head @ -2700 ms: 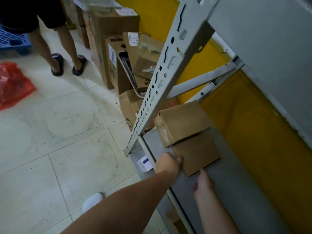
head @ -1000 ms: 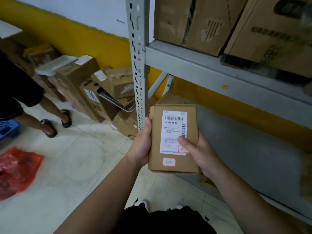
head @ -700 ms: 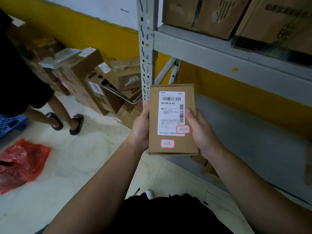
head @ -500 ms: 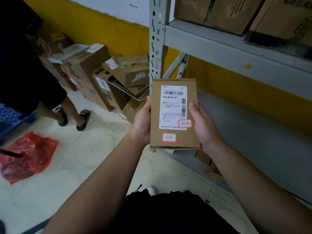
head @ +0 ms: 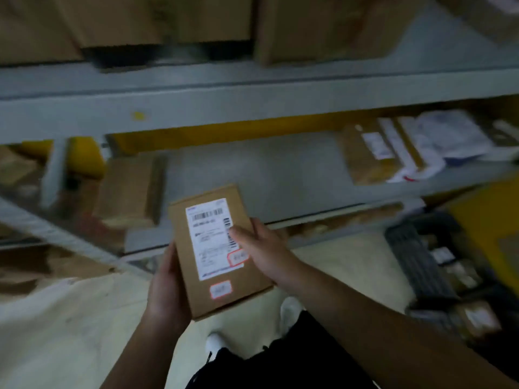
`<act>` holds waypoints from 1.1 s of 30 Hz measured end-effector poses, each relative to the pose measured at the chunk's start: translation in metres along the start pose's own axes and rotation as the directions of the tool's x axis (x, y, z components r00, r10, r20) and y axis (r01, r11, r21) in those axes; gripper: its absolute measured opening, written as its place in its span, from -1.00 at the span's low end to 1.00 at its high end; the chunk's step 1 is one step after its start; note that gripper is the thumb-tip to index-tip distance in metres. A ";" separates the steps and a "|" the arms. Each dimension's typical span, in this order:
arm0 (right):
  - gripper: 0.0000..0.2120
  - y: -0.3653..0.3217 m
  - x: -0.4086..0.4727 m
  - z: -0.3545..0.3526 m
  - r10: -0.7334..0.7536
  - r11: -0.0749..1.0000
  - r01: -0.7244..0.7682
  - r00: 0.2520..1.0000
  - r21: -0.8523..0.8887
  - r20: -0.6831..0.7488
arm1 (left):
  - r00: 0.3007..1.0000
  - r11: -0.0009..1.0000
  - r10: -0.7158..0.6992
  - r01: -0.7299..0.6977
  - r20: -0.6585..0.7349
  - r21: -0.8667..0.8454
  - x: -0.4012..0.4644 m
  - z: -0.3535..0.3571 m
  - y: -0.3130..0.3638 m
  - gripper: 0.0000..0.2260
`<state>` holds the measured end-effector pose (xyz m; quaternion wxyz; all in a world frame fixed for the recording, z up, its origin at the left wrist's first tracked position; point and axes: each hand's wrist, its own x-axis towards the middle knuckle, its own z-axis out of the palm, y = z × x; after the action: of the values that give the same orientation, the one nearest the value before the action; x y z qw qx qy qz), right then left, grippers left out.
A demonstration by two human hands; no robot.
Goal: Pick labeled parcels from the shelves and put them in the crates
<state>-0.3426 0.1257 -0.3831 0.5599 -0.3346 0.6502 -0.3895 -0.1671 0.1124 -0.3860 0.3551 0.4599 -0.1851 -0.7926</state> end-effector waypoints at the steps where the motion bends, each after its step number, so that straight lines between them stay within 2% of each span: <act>1: -0.83 0.009 -0.004 -0.028 0.039 0.999 -0.036 0.997 0.038 -0.064 | 0.999 0.992 -0.024 0.018 0.045 0.125 0.002 0.024 -0.012 -0.40; 2: -0.80 0.017 -0.011 -0.055 0.075 0.994 -0.064 0.989 0.090 -0.130 | 0.996 0.973 -0.059 0.044 0.060 0.225 0.008 0.044 -0.025 -0.40; 5: -0.59 0.046 -0.035 -0.140 0.168 0.960 -0.089 0.942 0.265 -0.290 | 0.989 0.873 -0.115 0.056 0.092 0.484 0.029 0.104 -0.078 -0.79; 8: -0.72 0.082 -0.067 -0.218 0.245 0.876 -0.024 0.883 0.482 -0.401 | 0.982 0.723 -0.171 0.073 0.076 0.687 0.049 0.174 -0.127 -0.73; 11: -0.70 0.121 -0.096 -0.294 0.328 0.785 0.054 0.808 0.617 -0.489 | 0.969 0.558 -0.219 0.027 0.117 0.829 0.064 0.255 -0.182 -0.76; 14: -0.65 0.155 -0.121 -0.372 0.361 0.721 0.132 0.767 0.680 -0.531 | 0.945 0.400 -0.307 0.019 0.114 0.916 0.076 0.338 -0.244 -0.79; 19: -0.69 0.203 -0.163 -0.506 0.397 0.697 0.251 0.646 0.672 -0.653 | 0.866 0.285 -0.487 0.035 0.114 0.958 0.093 0.451 -0.358 -0.73; 23: -0.49 0.251 -0.187 -0.586 0.532 0.624 0.274 0.537 0.732 -0.655 | 0.808 0.236 -0.575 0.015 0.127 0.972 0.105 0.523 -0.436 -0.72; 25: -0.45 0.279 -0.189 -0.619 0.594 0.598 0.260 0.491 0.758 -0.637 | 0.795 0.205 -0.595 0.007 0.119 0.979 0.124 0.554 -0.475 -0.75; 29: -0.50 0.336 -0.176 -0.671 0.714 0.506 0.222 0.435 0.834 -0.549 | 0.768 0.111 -0.639 0.034 0.046 0.993 0.189 0.612 -0.556 -0.79; 33: -0.52 0.404 -0.138 -0.734 0.812 0.357 0.268 0.384 0.895 -0.439 | 0.795 0.051 -0.606 0.056 -0.014 0.997 0.286 0.674 -0.656 -0.84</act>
<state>-1.0472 0.5340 -0.6239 0.2855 0.4162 0.5722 -0.6465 -1.0975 0.3264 -0.6207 -0.2798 0.4237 -0.6059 -0.6124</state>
